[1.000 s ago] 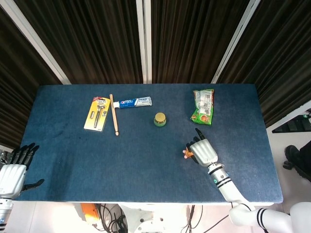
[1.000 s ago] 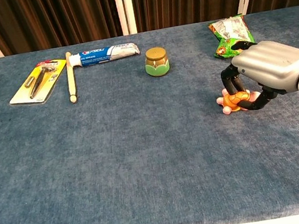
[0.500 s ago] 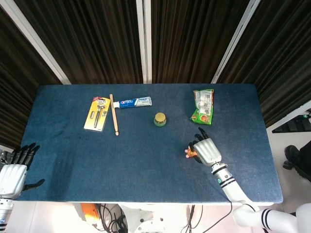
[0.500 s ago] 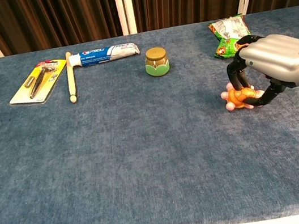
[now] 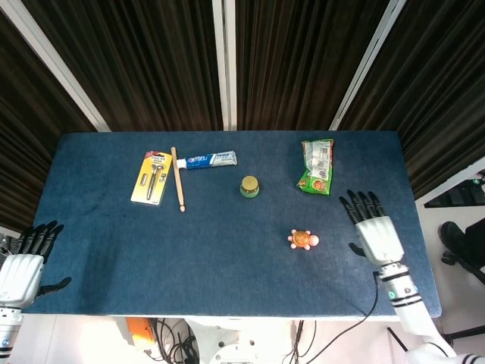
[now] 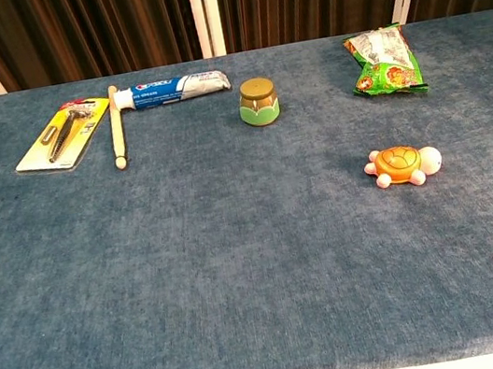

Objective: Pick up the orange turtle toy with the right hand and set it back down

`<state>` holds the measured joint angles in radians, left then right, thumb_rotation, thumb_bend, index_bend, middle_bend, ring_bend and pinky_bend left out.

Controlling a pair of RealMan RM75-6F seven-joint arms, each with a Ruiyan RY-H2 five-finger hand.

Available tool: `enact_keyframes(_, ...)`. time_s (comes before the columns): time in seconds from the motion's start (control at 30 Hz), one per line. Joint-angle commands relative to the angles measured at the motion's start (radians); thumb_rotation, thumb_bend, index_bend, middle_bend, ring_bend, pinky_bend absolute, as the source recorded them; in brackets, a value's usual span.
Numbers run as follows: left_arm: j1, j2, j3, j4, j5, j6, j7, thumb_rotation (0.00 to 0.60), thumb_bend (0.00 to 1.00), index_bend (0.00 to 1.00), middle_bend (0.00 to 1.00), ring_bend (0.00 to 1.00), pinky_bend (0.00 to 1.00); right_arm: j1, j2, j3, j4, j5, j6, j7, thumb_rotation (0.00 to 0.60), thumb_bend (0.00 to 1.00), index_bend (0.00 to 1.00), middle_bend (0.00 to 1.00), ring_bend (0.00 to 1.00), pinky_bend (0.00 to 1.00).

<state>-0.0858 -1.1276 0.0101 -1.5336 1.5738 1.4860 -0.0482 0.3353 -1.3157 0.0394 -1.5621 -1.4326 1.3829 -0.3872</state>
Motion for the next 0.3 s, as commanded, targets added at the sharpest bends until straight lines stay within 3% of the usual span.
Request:
enact_keyframes(0.03, -0.001, -0.002, -0.004, -0.004, 0.002, 0.006, 0.006, 0.600, 0.00, 0.05, 0.02, 0.00, 0.00, -0.100, 0.061, -0.035, -0.023, 0.044, 0.069, 0.042, 0.600, 0.00, 0.00, 0.00, 0.00, 0.00)
enact_keyframes(0.3, 0.004, 0.000, -0.002, 0.002, 0.007, 0.017, 0.010, 0.600, 0.00, 0.05, 0.02, 0.00, 0.00, -0.173, 0.072, -0.034, 0.041, 0.063, 0.109, 0.142, 0.600, 0.00, 0.00, 0.00, 0.00, 0.00)
